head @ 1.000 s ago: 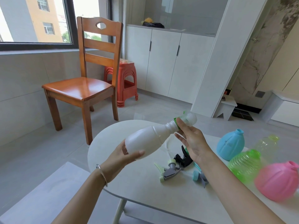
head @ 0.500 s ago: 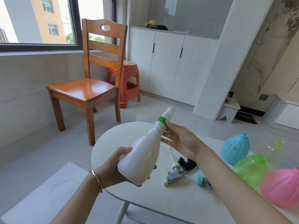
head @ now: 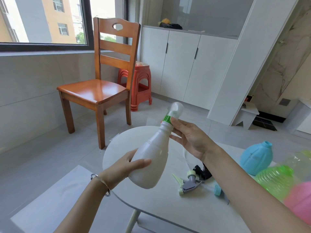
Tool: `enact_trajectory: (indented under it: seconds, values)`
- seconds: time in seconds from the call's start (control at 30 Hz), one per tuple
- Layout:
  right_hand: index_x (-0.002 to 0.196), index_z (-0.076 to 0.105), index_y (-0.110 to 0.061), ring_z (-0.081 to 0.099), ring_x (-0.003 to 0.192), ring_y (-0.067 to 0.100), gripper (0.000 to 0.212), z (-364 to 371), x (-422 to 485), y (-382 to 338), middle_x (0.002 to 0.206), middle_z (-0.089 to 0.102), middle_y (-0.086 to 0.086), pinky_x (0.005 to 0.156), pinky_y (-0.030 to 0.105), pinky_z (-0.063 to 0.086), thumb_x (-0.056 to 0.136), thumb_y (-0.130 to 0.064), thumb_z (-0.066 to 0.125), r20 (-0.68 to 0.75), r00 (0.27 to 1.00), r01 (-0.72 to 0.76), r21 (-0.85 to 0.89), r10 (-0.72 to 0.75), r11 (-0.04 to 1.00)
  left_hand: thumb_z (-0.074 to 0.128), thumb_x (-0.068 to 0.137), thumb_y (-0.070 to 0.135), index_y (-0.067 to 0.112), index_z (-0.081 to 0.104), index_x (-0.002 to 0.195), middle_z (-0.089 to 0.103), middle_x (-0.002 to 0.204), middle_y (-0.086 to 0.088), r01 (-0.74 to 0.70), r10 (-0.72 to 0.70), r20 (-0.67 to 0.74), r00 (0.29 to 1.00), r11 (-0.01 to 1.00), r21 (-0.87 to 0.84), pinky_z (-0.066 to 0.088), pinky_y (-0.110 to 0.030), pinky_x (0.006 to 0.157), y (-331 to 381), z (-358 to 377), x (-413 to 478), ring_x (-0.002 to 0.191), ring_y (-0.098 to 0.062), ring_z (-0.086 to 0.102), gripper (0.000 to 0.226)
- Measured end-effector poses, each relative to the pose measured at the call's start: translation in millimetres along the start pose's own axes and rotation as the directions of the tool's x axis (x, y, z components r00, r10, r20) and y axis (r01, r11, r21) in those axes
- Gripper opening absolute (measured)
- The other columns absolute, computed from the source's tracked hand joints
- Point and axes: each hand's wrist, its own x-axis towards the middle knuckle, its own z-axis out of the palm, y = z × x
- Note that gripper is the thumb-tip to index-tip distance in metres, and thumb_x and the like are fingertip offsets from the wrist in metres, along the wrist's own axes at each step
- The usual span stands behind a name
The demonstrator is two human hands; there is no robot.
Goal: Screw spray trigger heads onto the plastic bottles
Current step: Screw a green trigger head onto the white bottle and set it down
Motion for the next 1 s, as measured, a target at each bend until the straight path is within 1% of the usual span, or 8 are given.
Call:
enact_trajectory:
  seconds: [0.1, 0.27, 0.5, 0.57, 0.63, 0.73, 0.9, 1.0]
  values:
    - [0.095, 0.075, -0.024, 0.064, 0.105, 0.007, 0.036, 4, 5, 0, 0.107, 0.072, -0.006, 0.104, 0.033, 0.040, 0.070, -0.047, 0.066, 0.008, 1.000, 0.008, -0.032, -0.008, 0.999, 0.074, 0.052, 0.062, 0.054, 0.062, 0.103, 0.071, 0.101, 0.013, -0.025, 0.027, -0.050, 0.998, 0.999, 0.040, 0.056, -0.024, 0.073, -1, -7, 1, 0.095, -0.009, 0.067, 0.053]
    - [0.117, 0.060, -0.024, 0.061, 0.112, 0.017, 0.055, 11, 8, 23, 0.119, 0.065, -0.003, 0.099, 0.037, 0.046, 0.072, -0.056, 0.061, 0.006, 0.998, -0.063, -0.172, 0.065, 0.983, 0.070, 0.062, 0.056, 0.041, 0.055, 0.116, 0.065, 0.111, 0.005, -0.114, 0.107, -0.252, 0.962, 0.993, -0.015, 0.055, -0.042, 0.084, -8, -17, 13, 0.104, -0.021, 0.063, 0.058]
    - [0.126, 0.052, -0.025, 0.064, 0.108, 0.013, 0.063, 31, 31, 38, 0.124, 0.063, 0.003, 0.084, 0.029, 0.054, 0.070, -0.038, 0.077, 0.107, 0.991, -0.052, -0.223, 0.077, 0.974, 0.059, 0.080, 0.055, 0.036, 0.048, 0.131, 0.059, 0.127, 0.003, -0.231, 0.222, -0.362, 0.905, 0.973, 0.021, 0.055, -0.036, 0.087, -18, -28, 37, 0.112, -0.018, 0.060, 0.055]
    - [0.124, 0.051, -0.027, 0.065, 0.106, 0.013, 0.062, 32, 43, 43, 0.121, 0.064, 0.002, 0.087, 0.032, 0.054, 0.070, -0.036, 0.080, 0.085, 0.994, -0.046, -0.252, 0.069, 0.967, 0.047, 0.082, 0.065, 0.036, 0.039, 0.137, 0.052, 0.135, 0.005, -0.187, 0.156, -0.431, 0.889, 0.982, -0.028, 0.050, -0.036, 0.094, -19, -37, 43, 0.118, -0.016, 0.055, 0.062]
    - [0.116, 0.051, -0.033, 0.064, 0.101, 0.009, 0.055, 35, 59, 51, 0.116, 0.063, -0.004, 0.085, 0.031, 0.054, 0.070, -0.038, 0.080, -0.012, 1.000, -0.028, -0.325, 0.025, 0.945, 0.036, 0.084, 0.065, 0.031, 0.034, 0.140, 0.045, 0.141, 0.004, -0.129, 0.138, -0.539, 0.831, 0.990, 0.053, 0.043, -0.033, 0.101, -20, -51, 47, 0.126, -0.013, 0.046, 0.065]
    - [0.111, 0.046, -0.034, 0.059, 0.097, 0.005, 0.054, 39, 93, 65, 0.110, 0.057, -0.014, 0.076, 0.025, 0.049, 0.069, -0.041, 0.079, -0.177, 0.979, 0.004, -0.465, -0.097, 0.885, 0.035, 0.091, 0.053, 0.029, 0.034, 0.139, 0.043, 0.138, 0.007, -0.021, 0.149, -0.606, 0.781, 0.977, 0.214, 0.037, -0.012, 0.085, -31, -75, 47, 0.122, -0.006, 0.041, 0.054]
    - [0.118, 0.042, -0.026, 0.055, 0.100, 0.017, 0.066, 51, 146, 97, 0.105, 0.054, -0.011, 0.079, 0.029, 0.043, 0.067, -0.038, 0.080, -0.252, 0.950, -0.012, -0.618, -0.183, 0.786, 0.047, 0.091, 0.049, 0.039, 0.040, 0.131, 0.045, 0.133, 0.021, 0.161, 0.135, -0.584, 0.801, 0.890, 0.427, 0.028, -0.026, 0.101, -58, -104, 37, 0.131, -0.010, 0.035, 0.042]
    - [0.120, 0.042, -0.022, 0.055, 0.105, 0.020, 0.066, 61, 165, 113, 0.111, 0.056, -0.006, 0.084, 0.033, 0.045, 0.067, -0.037, 0.080, -0.278, 0.940, -0.028, -0.642, -0.198, 0.766, 0.047, 0.088, 0.053, 0.021, 0.029, 0.145, 0.032, 0.152, 0.004, 0.285, 0.063, -0.590, 0.805, 0.831, 0.477, 0.023, -0.037, 0.115, -69, -115, 32, 0.142, -0.017, 0.024, 0.067]
